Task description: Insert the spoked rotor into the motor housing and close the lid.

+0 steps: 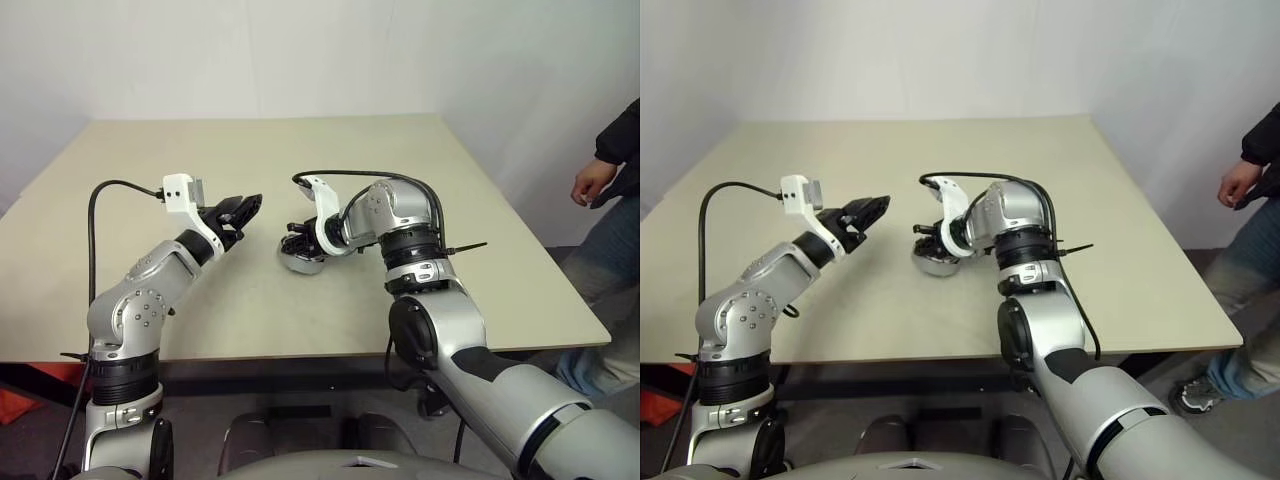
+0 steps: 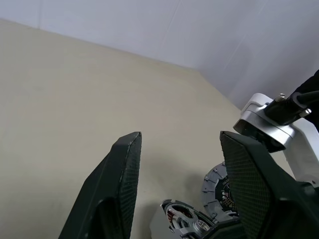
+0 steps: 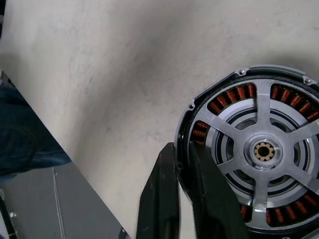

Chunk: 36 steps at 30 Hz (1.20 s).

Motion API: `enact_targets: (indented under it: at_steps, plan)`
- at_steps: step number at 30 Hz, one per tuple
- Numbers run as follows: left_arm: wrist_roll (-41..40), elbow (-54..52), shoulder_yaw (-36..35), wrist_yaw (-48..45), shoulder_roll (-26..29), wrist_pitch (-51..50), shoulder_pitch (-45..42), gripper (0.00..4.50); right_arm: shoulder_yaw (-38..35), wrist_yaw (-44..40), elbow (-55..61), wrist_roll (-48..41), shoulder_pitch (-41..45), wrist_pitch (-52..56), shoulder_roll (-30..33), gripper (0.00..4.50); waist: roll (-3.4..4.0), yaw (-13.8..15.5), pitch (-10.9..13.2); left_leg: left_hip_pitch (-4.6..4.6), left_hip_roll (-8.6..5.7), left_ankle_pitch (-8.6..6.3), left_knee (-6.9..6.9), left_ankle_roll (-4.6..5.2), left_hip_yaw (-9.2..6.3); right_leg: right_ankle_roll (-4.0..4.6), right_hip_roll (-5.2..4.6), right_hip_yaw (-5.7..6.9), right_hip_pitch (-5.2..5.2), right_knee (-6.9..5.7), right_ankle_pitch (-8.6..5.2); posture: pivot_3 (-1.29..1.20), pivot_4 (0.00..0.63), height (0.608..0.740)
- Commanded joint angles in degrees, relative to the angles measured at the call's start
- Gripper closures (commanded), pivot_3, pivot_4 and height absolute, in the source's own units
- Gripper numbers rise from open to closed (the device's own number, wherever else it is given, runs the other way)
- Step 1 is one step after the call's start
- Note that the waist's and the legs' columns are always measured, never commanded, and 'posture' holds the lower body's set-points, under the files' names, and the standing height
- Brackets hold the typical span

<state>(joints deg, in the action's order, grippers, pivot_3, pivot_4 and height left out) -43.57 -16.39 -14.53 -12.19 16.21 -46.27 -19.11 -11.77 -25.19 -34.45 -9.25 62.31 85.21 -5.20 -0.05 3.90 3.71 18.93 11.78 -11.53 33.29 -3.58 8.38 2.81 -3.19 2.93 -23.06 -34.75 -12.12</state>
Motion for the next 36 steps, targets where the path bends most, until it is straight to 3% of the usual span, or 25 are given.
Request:
enact_targets:
  at_steps: [1,3,8,13,20,24,28,31,36]
  plan:
    - [-0.3,-1.2,-0.3,-0.2,0.6,0.5,-1.3,1.85,0.3,1.0,1.0,-2.2,0.5,0.4,-0.1,2.83,0.01,0.2,0.0,0.09,0.01,0.07,-0.07,-0.12,0.01,0.02,0.01,0.0,-0.09,-0.06,0.05,0.0,0.0,0.74]
    - [-0.3,-1.1,-0.2,-0.3,0.5,0.5,-1.3,1.85,0.4,1.2,1.1,-3.0,0.9,0.1,0.2,2.14,0.01,0.4,0.0,0.27,0.01,0.28,-0.2,-0.47,0.0,0.23,0.01,0.01,-0.24,-0.17,0.34,0.0,0.0,0.74]
    - [-0.3,-0.8,-0.1,-0.4,0.3,0.6,-1.2,1.85,4.6,-3.0,3.6,-6.8,1.7,-1.0,2.7,0.5,0.01,0.7,0.0,0.45,0.03,0.12,-0.63,-0.22,-0.02,0.78,0.12,0.13,-0.35,-0.08,0.77,0.0,0.0,0.74]
    - [-0.3,-0.1,0.1,-0.7,0.3,0.5,-1.5,1.85,6.7,-5.9,7.7,-11.0,2.9,1.8,4.5,0.5,0.01,0.9,0.0,1.1,0.02,0.07,-0.52,-0.13,-0.03,0.7,0.12,0.19,-0.89,-0.04,0.77,0.0,0.0,0.74]
    - [-0.3,1.5,0.8,-1.8,0.7,0.3,-2.3,1.85,8.7,-12.8,16.6,-18.1,4.8,0.0,8.5,0.5,0.01,1.6,0.0,1.04,0.08,0.09,-0.43,-0.17,-0.02,0.72,0.15,0.18,-0.9,-0.14,0.78,0.0,0.0,0.74]
    - [-0.3,2.1,1.6,-4.1,1.6,0.2,-2.2,1.85,13.3,-22.9,25.9,-16.4,1.9,-21.3,16.3,0.5,-0.01,2.1,0.0,1.06,0.08,0.09,-0.25,-0.18,-0.03,0.73,0.1,0.18,-0.86,-0.14,0.78,0.0,0.0,0.74]
    - [-0.2,0.8,3.0,-8.1,5.0,-0.9,-0.5,1.85,18.6,-25.6,20.4,-8.1,-1.5,-37.6,25.6,0.5,-0.11,2.4,-0.1,1.05,0.01,0.08,-0.16,-0.15,-0.03,0.65,0.01,0.18,-0.6,-0.14,0.75,0.0,0.0,0.74]
    - [1.5,-0.4,5.4,-13.1,9.9,-0.7,2.0,1.85,19.1,-24.4,16.4,-4.0,-4.3,-44.1,30.8,1.11,-0.1,2.3,0.0,0.93,0.02,0.05,-0.1,-0.1,-0.02,0.59,0.02,0.18,-0.37,-0.13,0.68,0.0,0.0,0.74]
    - [-0.4,-0.7,5.1,-19.3,15.5,-2.3,4.1,1.85,20.6,-24.5,16.7,0.8,-11.9,-49.1,36.9,2.77,-0.08,2.0,0.0,0.96,0.03,0.01,-0.06,-0.02,-0.01,0.83,0.05,0.18,-0.39,-0.15,0.8,0.0,0.0,0.74]
